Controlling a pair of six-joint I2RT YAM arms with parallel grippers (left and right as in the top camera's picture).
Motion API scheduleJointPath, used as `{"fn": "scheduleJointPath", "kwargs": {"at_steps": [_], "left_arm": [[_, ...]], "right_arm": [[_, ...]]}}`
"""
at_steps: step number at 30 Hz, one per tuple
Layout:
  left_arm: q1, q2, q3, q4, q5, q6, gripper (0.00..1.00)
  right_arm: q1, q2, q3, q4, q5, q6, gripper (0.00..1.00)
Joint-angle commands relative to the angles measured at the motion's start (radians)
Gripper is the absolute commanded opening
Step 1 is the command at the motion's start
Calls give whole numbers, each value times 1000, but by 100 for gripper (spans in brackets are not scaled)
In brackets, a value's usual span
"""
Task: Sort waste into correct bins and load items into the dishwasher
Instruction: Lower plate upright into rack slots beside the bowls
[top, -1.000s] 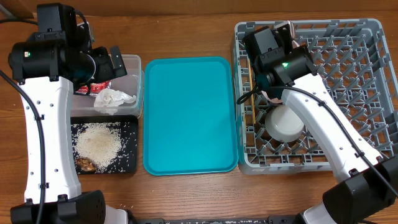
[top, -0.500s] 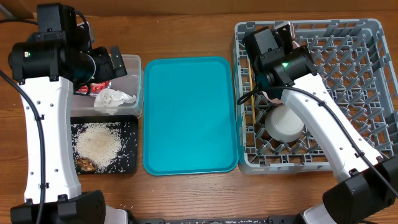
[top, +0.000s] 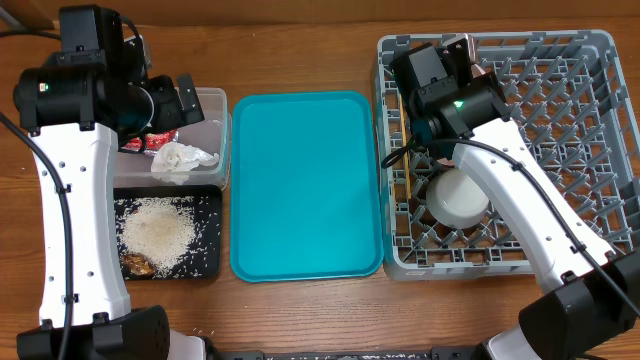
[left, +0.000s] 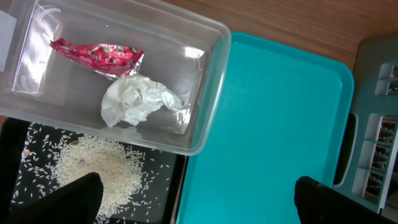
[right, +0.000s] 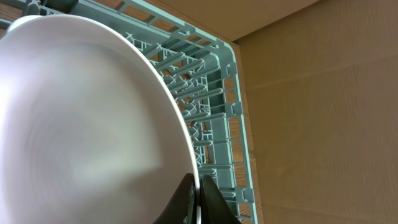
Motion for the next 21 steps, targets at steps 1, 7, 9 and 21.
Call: {"fn": "scheduleJointPath", "kwargs": {"at_steps": [1,7,9,21], "left_arm": [[-2,7,1,0,-6,-13,100],[-2,7,1,0,-6,-13,100],[-2,7,1,0,-6,-13,100],[-2,7,1,0,-6,-13,100]], "right_arm": [[2,4,-8,6,25,3,4],[2,4,-49,41,45,-26,4],[3,4,-55,48,60,-75,4],[6,4,-55,46,-77,-82,12]]}}
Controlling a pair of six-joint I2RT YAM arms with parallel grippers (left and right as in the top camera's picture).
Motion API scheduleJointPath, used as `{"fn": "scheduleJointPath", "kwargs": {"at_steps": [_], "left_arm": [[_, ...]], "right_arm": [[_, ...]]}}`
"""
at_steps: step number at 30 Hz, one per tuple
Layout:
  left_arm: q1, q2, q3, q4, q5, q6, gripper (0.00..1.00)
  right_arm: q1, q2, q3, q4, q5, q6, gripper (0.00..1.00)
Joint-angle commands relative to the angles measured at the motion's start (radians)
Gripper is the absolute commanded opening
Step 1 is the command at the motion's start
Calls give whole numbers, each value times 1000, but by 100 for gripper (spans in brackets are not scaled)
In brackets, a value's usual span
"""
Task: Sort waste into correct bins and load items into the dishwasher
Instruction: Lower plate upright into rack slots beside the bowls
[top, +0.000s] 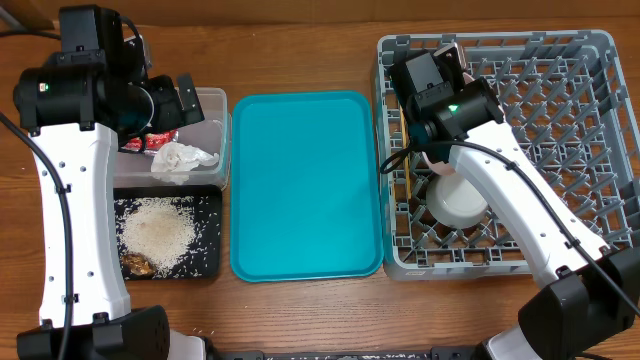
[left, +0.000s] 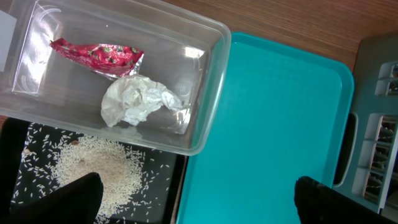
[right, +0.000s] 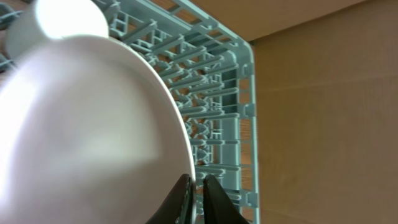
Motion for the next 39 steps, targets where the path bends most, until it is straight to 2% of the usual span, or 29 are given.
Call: {"fn": "scheduleJointPath", "kwargs": {"at_steps": [1,2,9,12,16,20,24,30,31,32,34,39], "left_arm": [[-2,7,1,0,-6,-13,100],[-2,7,1,0,-6,-13,100],[-2,7,1,0,-6,-14,100],[-2,7,1,0,-6,-13,100],[-2,7,1,0,-6,-13,100],[-2,7,1,0,-6,-13,100],[-2,7,1,0,-6,-13,100],[-2,7,1,0,-6,-13,100],[-2,7,1,0,-6,-13,100],[-2,7,1,0,-6,-13,100],[-2,7,1,0,-6,-13,100],[-2,7,1,0,-6,-13,100]], "right_arm": [[5,-1,-2,6,-30,-2,15],[5,-1,-2,6,-30,-3,19],[5,-1,-2,11,-30,-2,32],[5,-1,-2,14,-35,9,35],[5,-1,-2,32,-168,11,43],[5,-1,-2,93,-247,68,47],[5,-5,26,170,-263,70,61],[5,-29,94,251,-691,69,74],[5,-30,97,272,-772,69,83],[5,-30,97,280,-832,69,100],[5,-29,96,262,-930,69,100],[5,-27,95,258,-943,69,100]]}}
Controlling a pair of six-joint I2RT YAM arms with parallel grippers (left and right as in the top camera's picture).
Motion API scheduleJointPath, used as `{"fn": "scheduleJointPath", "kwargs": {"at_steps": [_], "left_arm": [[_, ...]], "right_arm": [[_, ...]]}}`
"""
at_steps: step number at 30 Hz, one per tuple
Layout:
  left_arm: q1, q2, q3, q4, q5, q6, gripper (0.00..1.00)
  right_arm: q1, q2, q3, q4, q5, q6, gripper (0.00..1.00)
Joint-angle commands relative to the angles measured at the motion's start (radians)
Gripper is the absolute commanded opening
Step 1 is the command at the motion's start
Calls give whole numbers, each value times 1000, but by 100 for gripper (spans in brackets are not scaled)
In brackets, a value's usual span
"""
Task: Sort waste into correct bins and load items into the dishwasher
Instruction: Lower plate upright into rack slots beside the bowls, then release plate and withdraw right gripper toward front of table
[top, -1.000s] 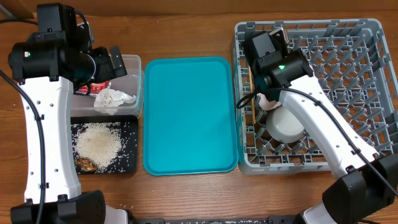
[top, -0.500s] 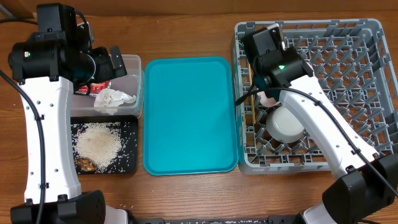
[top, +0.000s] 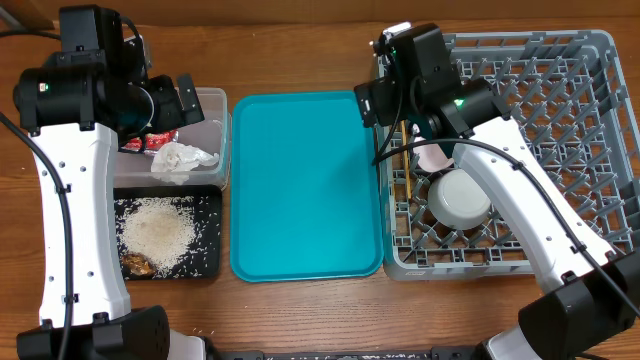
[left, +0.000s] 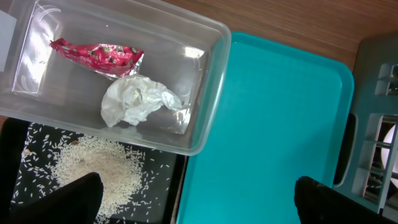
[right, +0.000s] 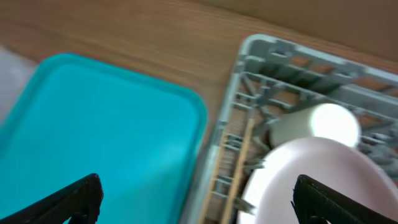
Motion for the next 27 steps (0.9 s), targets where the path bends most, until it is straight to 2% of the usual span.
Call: {"fn": "scheduleJointPath", "kwargs": {"at_steps": [1,20,27], "left_arm": [[-2,7,1,1,-6,-13,100],[-2,7,1,1,-6,-13,100],[-2,7,1,1,-6,-13,100]], "right_arm": [[4,-26,22,3,-96,7,100],[3,-27,21,-2,-95,7,100],[3,-137,21,-27,-77,-8,100]]}}
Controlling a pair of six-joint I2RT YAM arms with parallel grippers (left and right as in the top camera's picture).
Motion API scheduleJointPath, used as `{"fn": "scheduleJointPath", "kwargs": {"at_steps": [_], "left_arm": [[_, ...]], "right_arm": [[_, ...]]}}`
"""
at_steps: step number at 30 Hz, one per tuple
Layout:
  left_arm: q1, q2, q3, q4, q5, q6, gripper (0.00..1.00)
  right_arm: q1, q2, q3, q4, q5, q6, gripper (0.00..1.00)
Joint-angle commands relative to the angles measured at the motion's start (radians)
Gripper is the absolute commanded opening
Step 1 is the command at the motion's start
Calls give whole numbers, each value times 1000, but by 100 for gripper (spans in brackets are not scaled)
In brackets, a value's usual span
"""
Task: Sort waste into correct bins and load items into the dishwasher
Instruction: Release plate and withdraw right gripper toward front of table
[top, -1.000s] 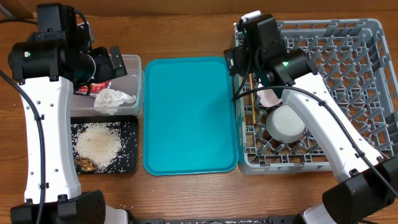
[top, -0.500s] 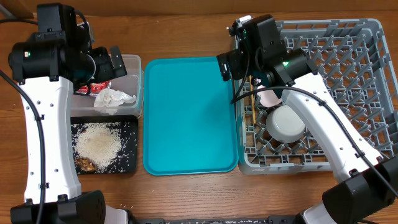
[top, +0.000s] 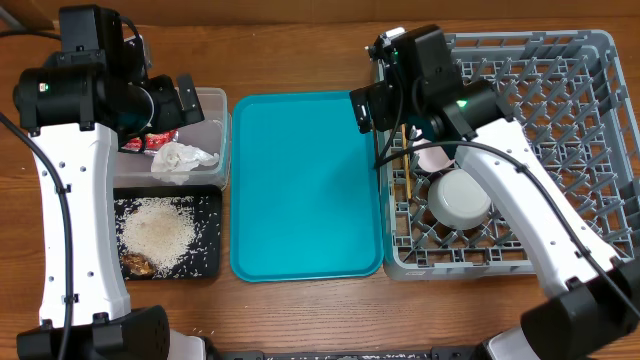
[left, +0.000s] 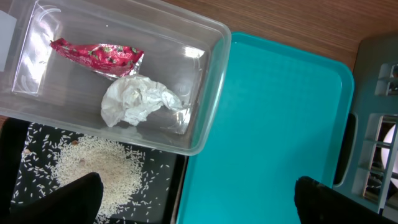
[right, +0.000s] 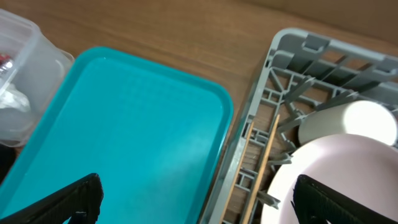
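The teal tray lies bare in the middle. The grey dish rack holds a pale plate standing near its left side, a white cup and wooden chopsticks. My right gripper hangs open and holds nothing, above the tray's far right corner and the rack's left wall. A clear bin holds a red wrapper and a crumpled white tissue. The black tray below it holds loose rice. My left gripper is open above the bin's edge.
The wooden table shows behind the tray and the rack. The rack's right half is rows of bare prongs. A brown scrap lies in the black tray's near corner. Bin, trays and rack sit close side by side.
My right gripper, still open, has shifted a little toward the teal tray. The plate stands in the rack as before. The left arm has not moved.
My right gripper was shut on the plate's rim over the rack's left part, and then stood lower with it. Later it was open above the rack's edge, with the plate left standing in the rack. The left gripper stayed open over the bin throughout.
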Motion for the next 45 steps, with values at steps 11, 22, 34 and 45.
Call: {"fn": "scheduleJointPath", "kwargs": {"at_steps": [11,22,34,45], "left_arm": [[-2,7,1,1,-6,-13,100],[-2,7,1,1,-6,-13,100],[-2,7,1,1,-6,-14,100],[-2,7,1,1,-6,-13,100]], "right_arm": [[3,-501,10,-37,54,-9,100],[-162,-1000,-336,154,-83,-7,100],[-352,-1525,-1121,633,-230,16,100],[-352,-1672,-1591,1101,-227,54,100]]}}
